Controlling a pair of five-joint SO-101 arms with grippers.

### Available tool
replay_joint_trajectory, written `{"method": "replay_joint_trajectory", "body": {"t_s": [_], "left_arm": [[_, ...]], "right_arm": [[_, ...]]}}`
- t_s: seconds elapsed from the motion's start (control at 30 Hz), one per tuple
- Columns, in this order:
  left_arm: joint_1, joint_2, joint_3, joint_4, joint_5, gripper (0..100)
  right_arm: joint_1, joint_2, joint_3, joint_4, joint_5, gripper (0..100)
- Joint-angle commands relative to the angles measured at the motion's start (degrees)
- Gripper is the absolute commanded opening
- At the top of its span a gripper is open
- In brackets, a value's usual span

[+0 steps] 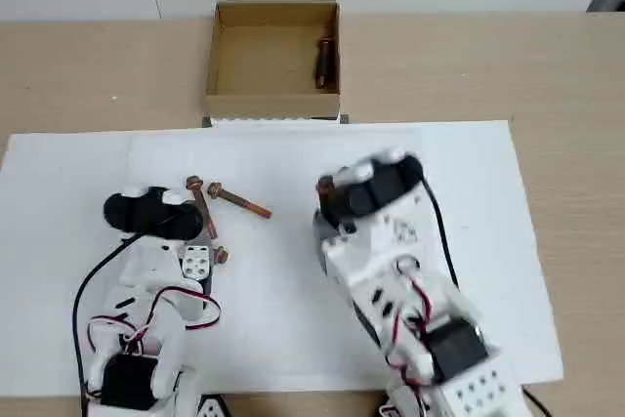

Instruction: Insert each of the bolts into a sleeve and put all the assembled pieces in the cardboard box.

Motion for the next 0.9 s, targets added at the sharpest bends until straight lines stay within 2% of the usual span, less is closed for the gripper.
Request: {"method": "replay_joint_trajectory", "body": {"t_s": [0.0, 0.2, 0.5, 0.87], "left_arm": [[-0.5, -0.5, 1.8, 0.1, -0.4, 1], [-0.3, -0.5, 4.6, 0.1, -0.4, 1], [-0.4, -0.5, 7.0, 0.1, -0.6, 1], [-0.5, -0.5, 8.7, 0.1, -0.4, 1]], "right_arm": [[2.8, 14.6, -14.2, -0.6, -2.3, 0.2], [5.1, 36.0, -31.7, -2.4, -1.7, 0.2], [8.0, 62.6, -52.6, -10.8, 6.8, 0.2], [9.9, 93.2, -85.9, -11.0, 15.4, 0.2]]}}
